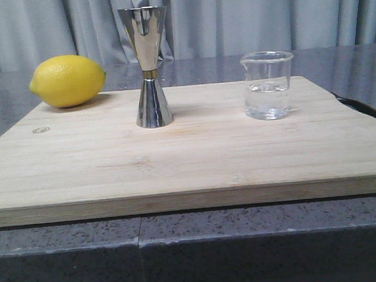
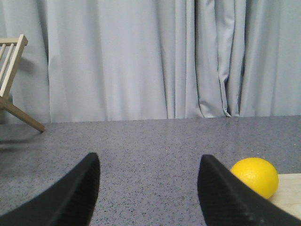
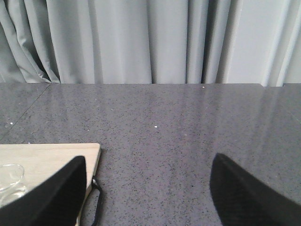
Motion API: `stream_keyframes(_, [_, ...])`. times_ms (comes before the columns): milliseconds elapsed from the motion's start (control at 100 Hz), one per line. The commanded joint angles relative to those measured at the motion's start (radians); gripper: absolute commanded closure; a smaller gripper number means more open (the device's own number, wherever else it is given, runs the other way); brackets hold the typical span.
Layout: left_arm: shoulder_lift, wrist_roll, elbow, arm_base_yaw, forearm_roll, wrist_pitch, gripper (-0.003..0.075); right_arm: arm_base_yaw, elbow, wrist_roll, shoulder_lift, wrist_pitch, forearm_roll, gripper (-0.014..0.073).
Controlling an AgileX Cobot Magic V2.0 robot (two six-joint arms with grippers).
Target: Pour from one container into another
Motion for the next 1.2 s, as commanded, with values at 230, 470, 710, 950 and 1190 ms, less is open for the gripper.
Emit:
stream_keyframes(230, [0.018, -0.003, -0.028, 0.001, -0.009, -0.075, 0.0284, -0.003, -0.034, -0.004, 0.019, -0.072, 0.002, 0.0113])
stream_keyframes(470, [0.033, -0.003, -0.038, 0.001, -0.016, -0.044, 0.0109, -0.003, -0.04, -0.004, 0.029, -0.053, 0.002, 0.0022])
stream_keyframes(710, [0.17, 0.098, -0.173, 0.001, -0.098, 0.154, 0.011, -0.003, -0.092, -0.004, 0.105, 0.059, 0.005, -0.0007])
stream_keyframes(950, [0.399, 0.481, -0.255, 0.001, -0.455, 0.359, 0.011, -0.003, -0.11, -0.004, 0.169, 0.1, 0.013, -0.0006])
stream_keyframes(1190, [0.634, 1.004, -0.26, 0.001, -0.933, 0.505, 0.011, -0.003, -0.11, -0.004, 0.171, 0.1, 0.015, -0.0006])
